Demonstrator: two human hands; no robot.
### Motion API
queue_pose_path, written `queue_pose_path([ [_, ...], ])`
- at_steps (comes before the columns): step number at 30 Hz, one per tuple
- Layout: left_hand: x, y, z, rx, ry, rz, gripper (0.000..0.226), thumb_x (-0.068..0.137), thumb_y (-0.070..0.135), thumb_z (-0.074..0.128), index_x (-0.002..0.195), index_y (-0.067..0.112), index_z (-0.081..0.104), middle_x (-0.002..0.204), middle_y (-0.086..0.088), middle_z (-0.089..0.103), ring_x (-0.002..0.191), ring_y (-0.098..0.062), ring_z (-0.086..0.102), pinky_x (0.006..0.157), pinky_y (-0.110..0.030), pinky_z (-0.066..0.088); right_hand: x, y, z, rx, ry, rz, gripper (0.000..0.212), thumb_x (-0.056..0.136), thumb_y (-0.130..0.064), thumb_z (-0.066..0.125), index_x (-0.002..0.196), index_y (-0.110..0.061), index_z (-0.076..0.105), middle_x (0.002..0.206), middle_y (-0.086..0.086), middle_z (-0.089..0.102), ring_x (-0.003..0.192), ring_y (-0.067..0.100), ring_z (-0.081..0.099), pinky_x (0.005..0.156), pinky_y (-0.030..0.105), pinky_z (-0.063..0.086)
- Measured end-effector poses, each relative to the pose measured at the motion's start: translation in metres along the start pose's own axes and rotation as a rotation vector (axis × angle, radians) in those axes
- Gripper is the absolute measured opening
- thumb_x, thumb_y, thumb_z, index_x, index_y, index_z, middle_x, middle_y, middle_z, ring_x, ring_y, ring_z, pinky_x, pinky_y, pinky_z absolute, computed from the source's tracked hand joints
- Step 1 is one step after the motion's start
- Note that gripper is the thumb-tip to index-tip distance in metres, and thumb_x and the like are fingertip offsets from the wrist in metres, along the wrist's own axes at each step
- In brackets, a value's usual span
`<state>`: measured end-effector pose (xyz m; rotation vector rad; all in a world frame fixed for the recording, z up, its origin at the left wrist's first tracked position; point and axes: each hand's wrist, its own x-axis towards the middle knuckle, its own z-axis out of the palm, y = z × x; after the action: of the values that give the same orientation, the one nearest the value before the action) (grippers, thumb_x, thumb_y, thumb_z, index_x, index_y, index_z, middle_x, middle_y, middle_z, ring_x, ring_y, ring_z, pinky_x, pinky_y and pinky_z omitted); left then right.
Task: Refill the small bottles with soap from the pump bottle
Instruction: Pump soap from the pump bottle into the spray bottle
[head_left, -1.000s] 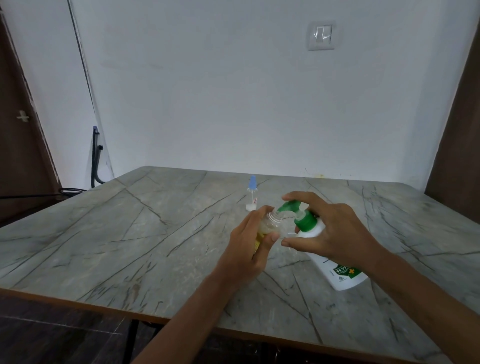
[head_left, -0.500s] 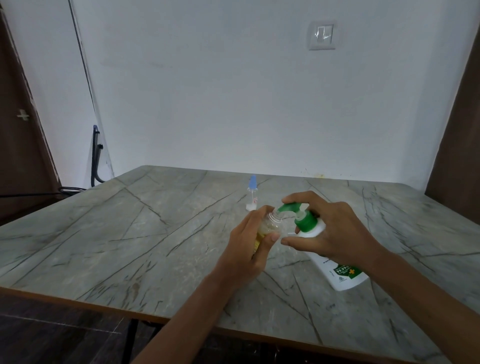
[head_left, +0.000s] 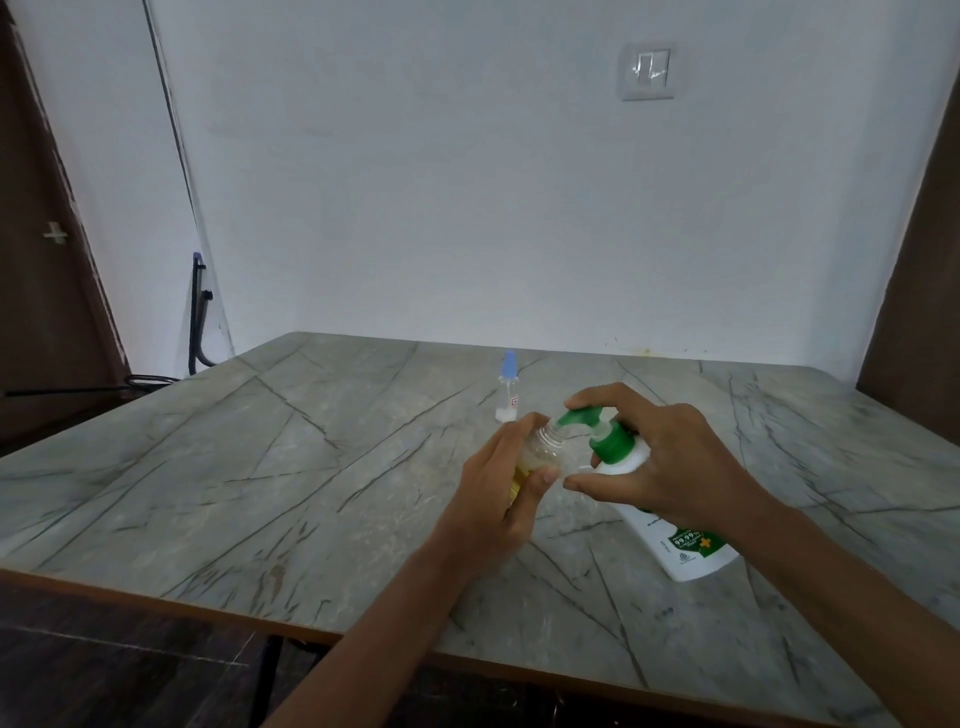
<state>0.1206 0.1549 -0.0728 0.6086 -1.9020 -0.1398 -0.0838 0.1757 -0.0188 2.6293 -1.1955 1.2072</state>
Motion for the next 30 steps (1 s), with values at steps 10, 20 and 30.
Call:
queue_pose_path([
  [10,0.0018,0.0035,0.0014,-0.006,0.034,0.024,0.04,0.095,0.023,0.052,0.129,0.002,0.047,0.114,0.001,0.055,0.094,-0.008,0.059,0.079,-0.014,0.049,-0.0031,0.0027,0.0006,0.017,0.024,0.007,0.065,0.068,-0.061,0.078,0.123,-0.046,0.047,0.081,-0.006,0.071,0.067,0.011,0.066,0.061,0.031,0.055],
  [20,0.0002,0.0014,0.002,-0.011,0.005,0.034,0.037,0.095,0.021,0.054,0.129,0.011,0.045,0.112,0.005,0.055,0.09,-0.007,0.058,0.073,-0.017,0.05,-0.0012,-0.0007,-0.0011,0.122,0.057,0.021,0.053,0.064,-0.064,0.077,0.109,-0.05,0.054,0.08,-0.004,0.074,0.063,0.017,0.071,0.053,0.035,0.058],
  [30,0.0013,0.0006,0.003,-0.008,0.029,-0.017,0.041,0.096,0.025,0.051,0.13,0.004,0.047,0.115,0.001,0.057,0.097,-0.003,0.058,0.081,-0.012,0.046,-0.002,0.0016,0.0003,0.005,0.019,0.021,0.062,0.069,-0.064,0.075,0.122,-0.049,0.047,0.081,-0.008,0.071,0.068,0.008,0.067,0.062,0.029,0.056],
])
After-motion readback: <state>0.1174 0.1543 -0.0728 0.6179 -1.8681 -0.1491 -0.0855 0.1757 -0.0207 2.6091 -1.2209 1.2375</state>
